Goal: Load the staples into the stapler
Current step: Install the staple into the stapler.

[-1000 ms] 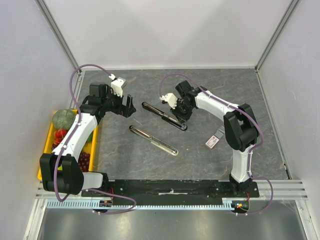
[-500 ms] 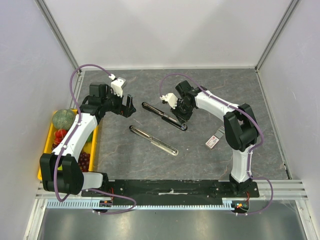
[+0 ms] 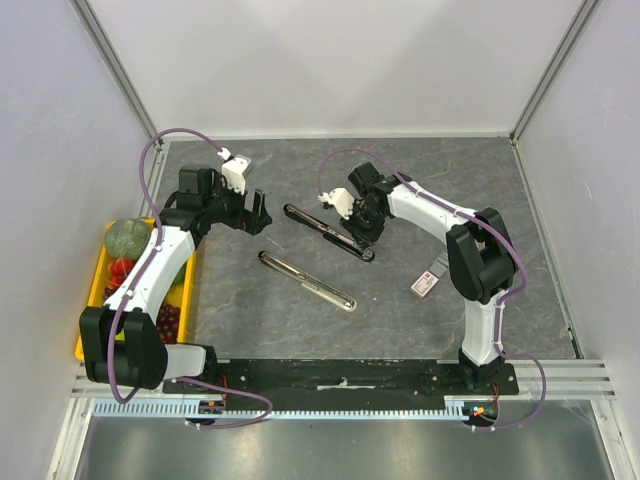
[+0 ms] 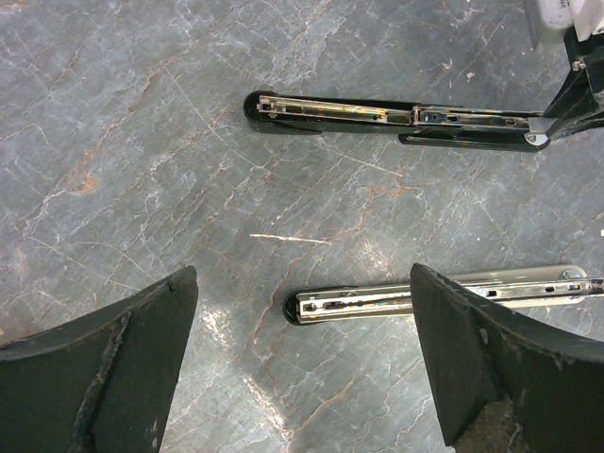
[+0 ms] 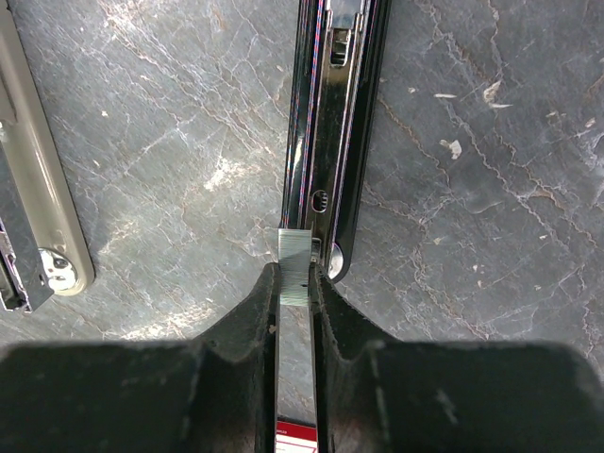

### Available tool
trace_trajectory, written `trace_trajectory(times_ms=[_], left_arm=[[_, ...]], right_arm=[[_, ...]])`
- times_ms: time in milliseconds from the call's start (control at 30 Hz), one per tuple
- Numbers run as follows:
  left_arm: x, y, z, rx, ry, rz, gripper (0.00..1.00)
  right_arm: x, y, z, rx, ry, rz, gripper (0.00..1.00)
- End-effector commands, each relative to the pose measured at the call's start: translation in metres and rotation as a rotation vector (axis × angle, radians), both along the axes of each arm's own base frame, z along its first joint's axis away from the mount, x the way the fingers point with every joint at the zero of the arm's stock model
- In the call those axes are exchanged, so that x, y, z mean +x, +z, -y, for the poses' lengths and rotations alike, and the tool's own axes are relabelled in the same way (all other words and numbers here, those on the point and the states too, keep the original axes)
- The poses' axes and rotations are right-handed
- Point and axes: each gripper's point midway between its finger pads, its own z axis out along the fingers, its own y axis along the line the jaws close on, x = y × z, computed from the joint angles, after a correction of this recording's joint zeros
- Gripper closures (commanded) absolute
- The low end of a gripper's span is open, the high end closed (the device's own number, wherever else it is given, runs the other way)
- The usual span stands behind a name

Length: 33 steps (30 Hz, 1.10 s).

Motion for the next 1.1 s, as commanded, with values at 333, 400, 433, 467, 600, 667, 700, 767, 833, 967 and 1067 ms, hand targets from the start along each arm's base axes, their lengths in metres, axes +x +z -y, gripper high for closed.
trace_trajectory(times_ms=[333,400,433,467,600,667,700,767,833,967,1067], left_arm=[[0.001,0.005,0.002,-0.018,-0.008,0.013,0.00],[0.001,0.003,0.002,-0.017,-0.009,0.009,0.01],[0.001,0.004,0.002,-0.017,-0.009,0.012,0.00],[0.001,0.003,0.002,-0.018,-0.010,0.009,0.00],[0.001,0.004,0.002,-0.019,-0.009,0.011,0.00],[0.001,0.004,0.002,-0.019,-0.009,0.013,0.00],[0.001,0.004,0.002,-0.019,-0.009,0.013,0.00],[0.001,0.004,0.002,-0.019,-0.009,0.011,0.00],[0.001,0.004,0.002,-0.018,-0.010,0.012,0.00],[0.001,0.004,0.002,-0.019,-0.009,0.011,0.00],[0.001,0.005,0.002,-0.018,-0.010,0.014,0.00]], right_arm=[[0.013,0.012,-0.004,-0.002,-0.028,0.043,0.80],[0.014,0.014,-0.005,0.001,-0.027,0.051,0.80],[0.015,0.015,-0.005,0.003,-0.029,0.055,0.80],[0.015,0.015,-0.004,0.000,-0.029,0.060,0.80],[0.014,0.011,-0.003,-0.006,-0.027,0.049,0.80],[0.012,0.009,-0.004,-0.007,-0.023,0.043,0.80],[0.012,0.007,-0.003,-0.011,-0.025,0.038,0.80],[0.011,0.006,-0.003,-0.009,-0.021,0.032,0.79],[0.011,0.006,-0.004,-0.005,-0.020,0.033,0.79],[0.011,0.005,-0.004,-0.006,-0.018,0.030,0.78],[0.010,0.004,-0.004,-0.006,-0.016,0.025,0.77]])
